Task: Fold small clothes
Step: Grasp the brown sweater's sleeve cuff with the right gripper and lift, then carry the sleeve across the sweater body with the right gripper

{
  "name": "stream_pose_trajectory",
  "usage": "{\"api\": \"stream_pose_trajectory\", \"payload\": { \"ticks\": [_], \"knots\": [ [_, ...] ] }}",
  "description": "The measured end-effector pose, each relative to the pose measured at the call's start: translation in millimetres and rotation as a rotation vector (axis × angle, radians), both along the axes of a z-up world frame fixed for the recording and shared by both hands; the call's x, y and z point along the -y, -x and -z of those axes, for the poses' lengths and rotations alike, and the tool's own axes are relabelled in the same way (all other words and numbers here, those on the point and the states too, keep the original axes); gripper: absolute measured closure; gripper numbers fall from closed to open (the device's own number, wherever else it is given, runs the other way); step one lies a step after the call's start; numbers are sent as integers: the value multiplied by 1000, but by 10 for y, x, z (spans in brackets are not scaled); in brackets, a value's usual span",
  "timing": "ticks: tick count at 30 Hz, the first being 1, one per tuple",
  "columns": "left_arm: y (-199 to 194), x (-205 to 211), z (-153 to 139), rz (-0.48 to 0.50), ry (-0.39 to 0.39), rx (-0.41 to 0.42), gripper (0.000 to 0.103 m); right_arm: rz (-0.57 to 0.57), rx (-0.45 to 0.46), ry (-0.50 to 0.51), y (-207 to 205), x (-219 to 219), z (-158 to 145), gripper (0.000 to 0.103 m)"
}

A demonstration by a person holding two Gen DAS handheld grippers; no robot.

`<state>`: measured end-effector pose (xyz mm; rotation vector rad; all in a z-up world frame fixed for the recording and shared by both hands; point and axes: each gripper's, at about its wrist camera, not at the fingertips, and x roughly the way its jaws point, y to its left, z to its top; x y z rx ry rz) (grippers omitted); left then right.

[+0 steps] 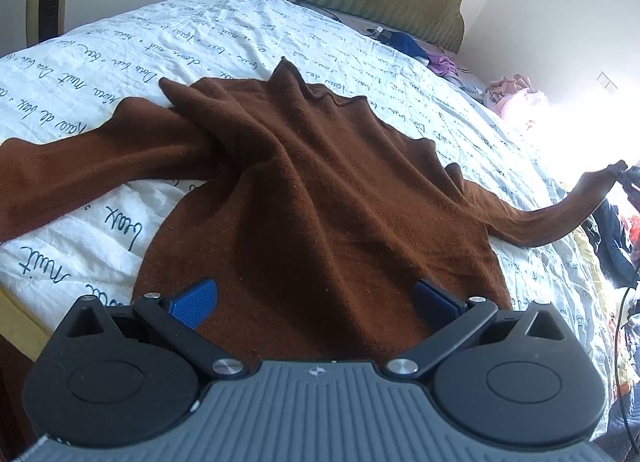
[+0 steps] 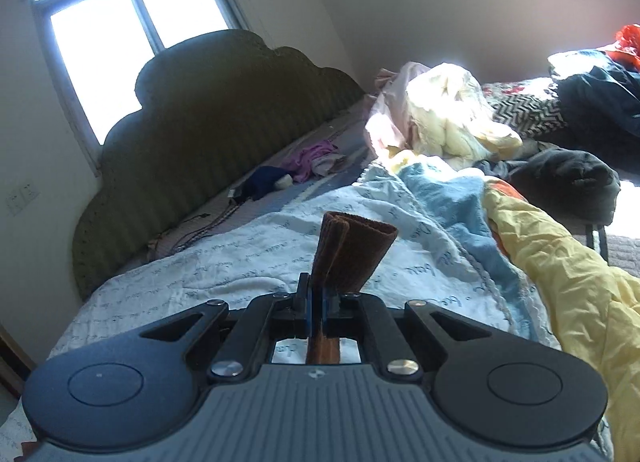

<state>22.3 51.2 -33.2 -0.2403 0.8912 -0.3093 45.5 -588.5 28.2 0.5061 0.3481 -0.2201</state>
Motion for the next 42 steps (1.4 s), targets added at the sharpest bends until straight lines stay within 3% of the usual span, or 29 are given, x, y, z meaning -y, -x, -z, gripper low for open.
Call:
{"api": "stream_pose_trajectory", "payload": {
  "ticks": [5,10,15,20,25,29,35,42],
  "knots": [
    [14,-292,15,-50,5,-33,0,-242,88,36,-327,-1029,-414,99],
    [35,-632,-3,-121,-6,-33,0,-512,114,31,-745,-2278,-469,100],
    [23,-946,-10,-196,3,-42,0,-737,81,-6,-1063,-3469,-230,100],
    [33,-1101,-36,-227,13,-34,0,-875,-32,-40,-1194,-4365,314,100],
    [12,-1133,5,-235,22,-48,0,-933,-118,-61,-1138,-4829,730,99],
    [-1,-1099,50,-225,15,-57,0,-961,-129,-59,-1113,-5054,840,99],
    [2,-1077,48,-216,9,-54,0,-894,-160,-63,-1234,-5015,960,99],
    [-41,-1284,88,-276,-20,-50,0,-1012,-306,16,-1298,-5174,1132,97]
  ]
}}
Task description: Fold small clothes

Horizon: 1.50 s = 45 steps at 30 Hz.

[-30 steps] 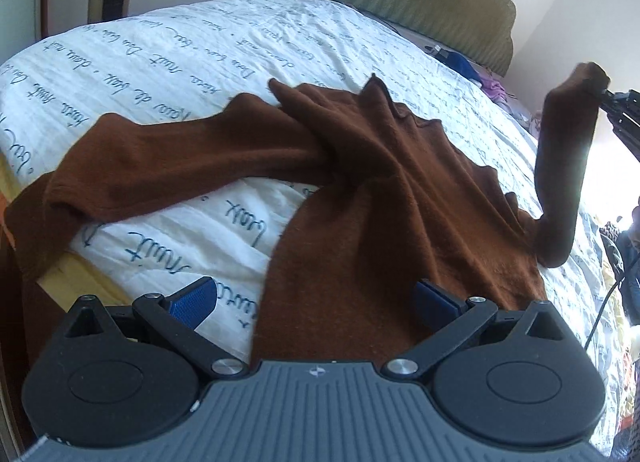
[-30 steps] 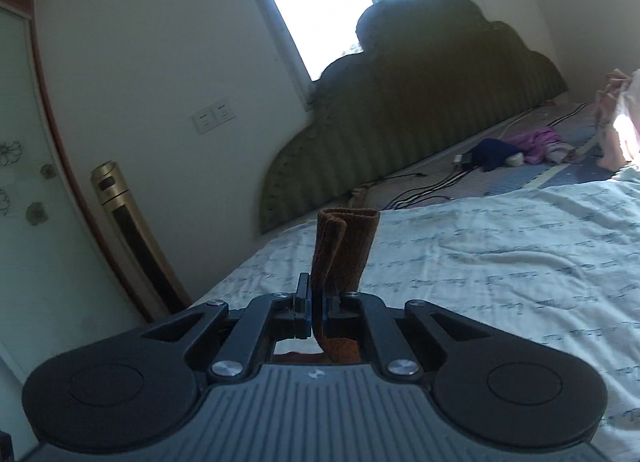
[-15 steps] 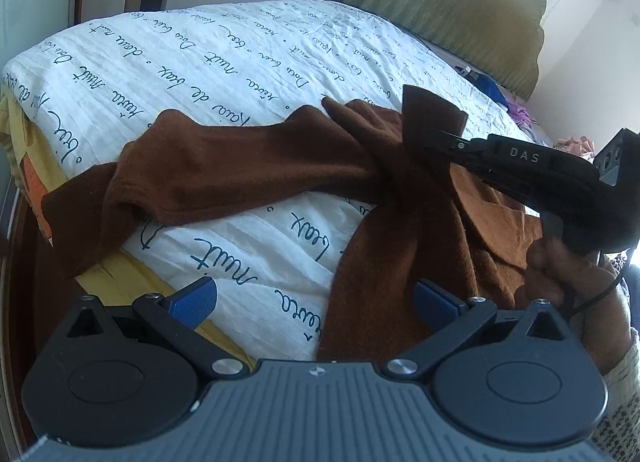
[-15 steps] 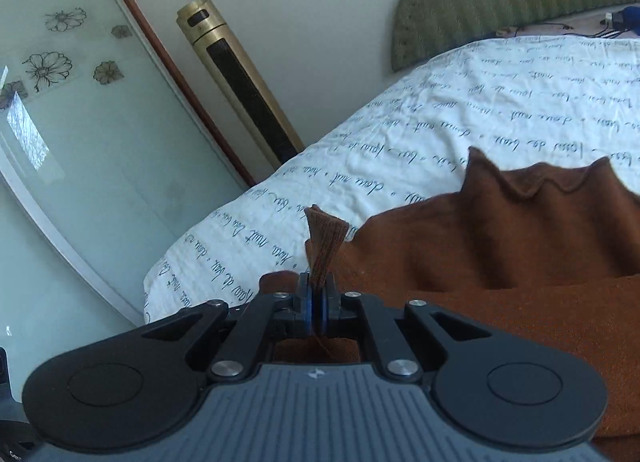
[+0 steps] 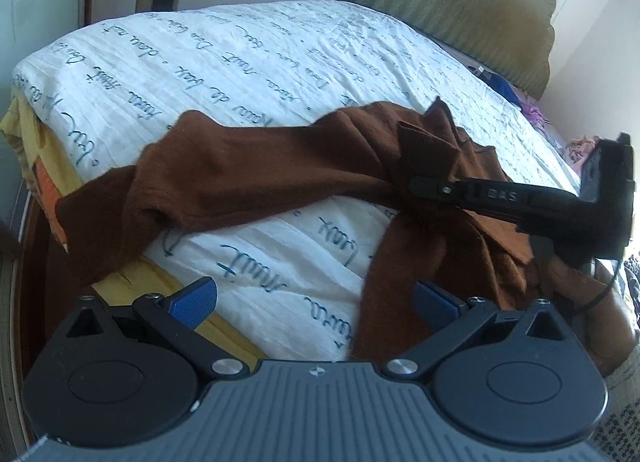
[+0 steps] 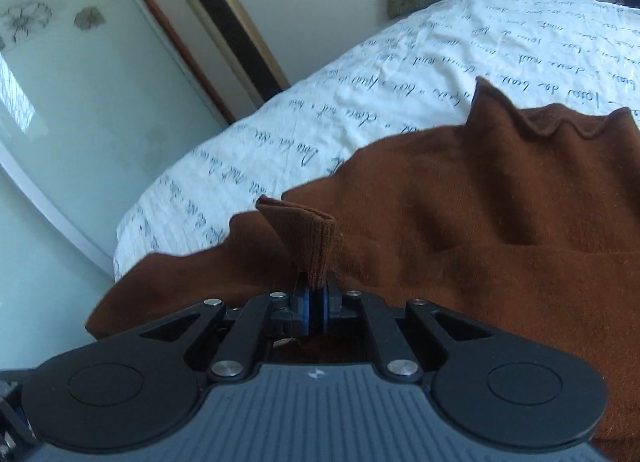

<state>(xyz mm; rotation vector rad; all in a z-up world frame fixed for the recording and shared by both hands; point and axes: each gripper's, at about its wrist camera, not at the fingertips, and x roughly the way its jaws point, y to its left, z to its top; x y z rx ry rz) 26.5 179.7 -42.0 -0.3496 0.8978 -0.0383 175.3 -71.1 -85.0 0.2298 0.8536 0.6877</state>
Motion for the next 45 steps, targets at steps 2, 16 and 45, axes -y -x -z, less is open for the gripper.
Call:
{"api": "stream_pose_trajectory", "payload": {
  "ticks": [2,16,45],
  "knots": [
    [-22,-191,-20,-61,0,8,0,3,-8,-13,31,46,-57,92],
    [-42,-1563,248,-192,661,46,0,-37,208,-122,587,-1,-428,0],
    [86,-2177,823,-221,677,187,0,254,178,-107,733,1215,-129,6]
  ]
}}
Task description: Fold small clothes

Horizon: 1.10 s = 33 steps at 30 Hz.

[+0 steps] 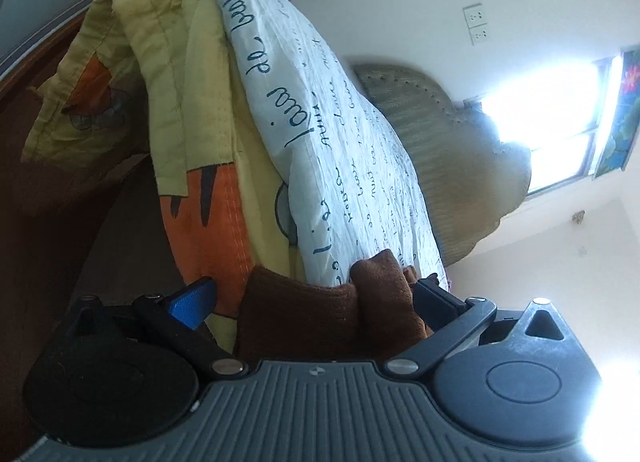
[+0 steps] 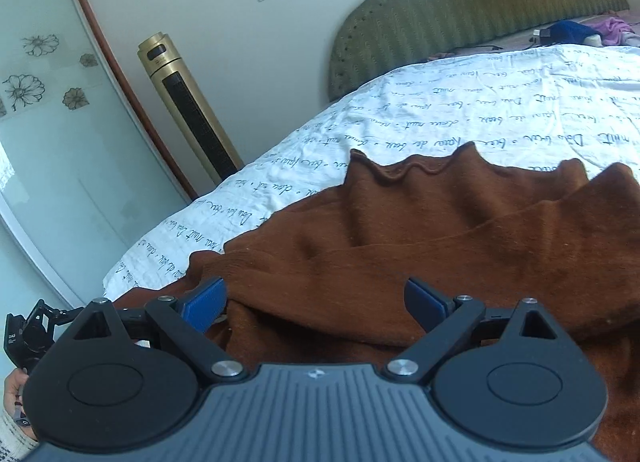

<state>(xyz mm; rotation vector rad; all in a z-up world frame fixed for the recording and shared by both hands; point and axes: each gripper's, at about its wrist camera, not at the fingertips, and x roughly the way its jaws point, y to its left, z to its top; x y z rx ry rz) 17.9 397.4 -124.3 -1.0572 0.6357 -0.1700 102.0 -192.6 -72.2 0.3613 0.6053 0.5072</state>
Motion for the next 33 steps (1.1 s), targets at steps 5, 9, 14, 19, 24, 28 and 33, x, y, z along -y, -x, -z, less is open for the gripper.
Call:
{"api": "stream_pose_trajectory", "payload": {
  "ticks": [5,9,14,19,24,28,33],
  "knots": [
    [-36,34,-40,61,-57,41,8,5,-4,-4,75,91,31,6],
    [18,-5,-13,66,-60,42,26,-2,-8,-16,96,90,48,6],
    [105,-56,58,68,-81,23,61,1,-9,-25,107,95,48,6],
    [196,-63,57,67,-127,24,101,12,-14,-34,121,131,63,6],
    [286,-7,-109,83,-207,64,102,26,-21,-45,146,179,74,6],
    [380,-29,-379,110,-270,114,102,42,-15,-51,186,254,53,6],
    [420,-246,-637,16,-159,142,102,62,-15,-45,194,367,37,6]
  ]
}}
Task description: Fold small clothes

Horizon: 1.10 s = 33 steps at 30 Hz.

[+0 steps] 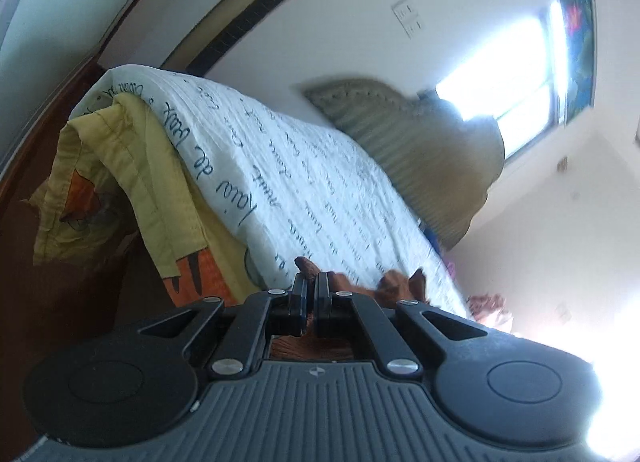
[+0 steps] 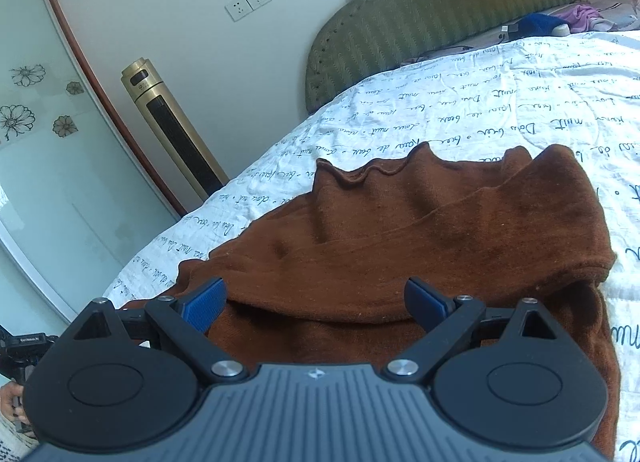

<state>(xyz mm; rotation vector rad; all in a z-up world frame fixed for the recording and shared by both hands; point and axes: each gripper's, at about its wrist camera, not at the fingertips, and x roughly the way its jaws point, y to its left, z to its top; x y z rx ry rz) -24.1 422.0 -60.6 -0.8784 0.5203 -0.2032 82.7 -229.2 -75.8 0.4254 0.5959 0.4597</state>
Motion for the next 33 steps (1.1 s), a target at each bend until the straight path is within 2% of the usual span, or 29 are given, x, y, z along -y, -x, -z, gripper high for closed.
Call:
{"api": "stream_pose_trajectory", "payload": {
  "ticks": [1,3,7,10,14,19,22,24,30,33],
  "knots": [
    [2,-67,-34,-25,52,1,102,3,-2,1,-9,20,4,6],
    [-37,-178,-105,-64,108,-10,102,-5,-15,5,-48,25,15,6],
    [-138,-353,-302,-130,138,-5,102,-39,-23,27,-98,-68,15,6],
    [-103,-473,-515,-182,132,14,102,-48,-19,17,-101,-124,-2,6],
    [129,-563,-695,-261,139,31,102,-65,4,20,-123,-214,-56,6],
    [487,-736,-802,-357,167,25,102,-49,2,57,-246,-237,-51,6],
    [686,-879,-939,-427,170,50,102,-1,-12,116,-342,-173,-21,6],
    [809,-952,-1067,-468,168,75,102,10,-30,122,-397,-112,10,6],
    [965,-975,-1487,-498,123,136,102,-6,-60,156,-444,-94,101,6],
    [866,-915,-1669,-468,97,147,102,-40,-63,150,-374,-179,83,6]
  ]
}}
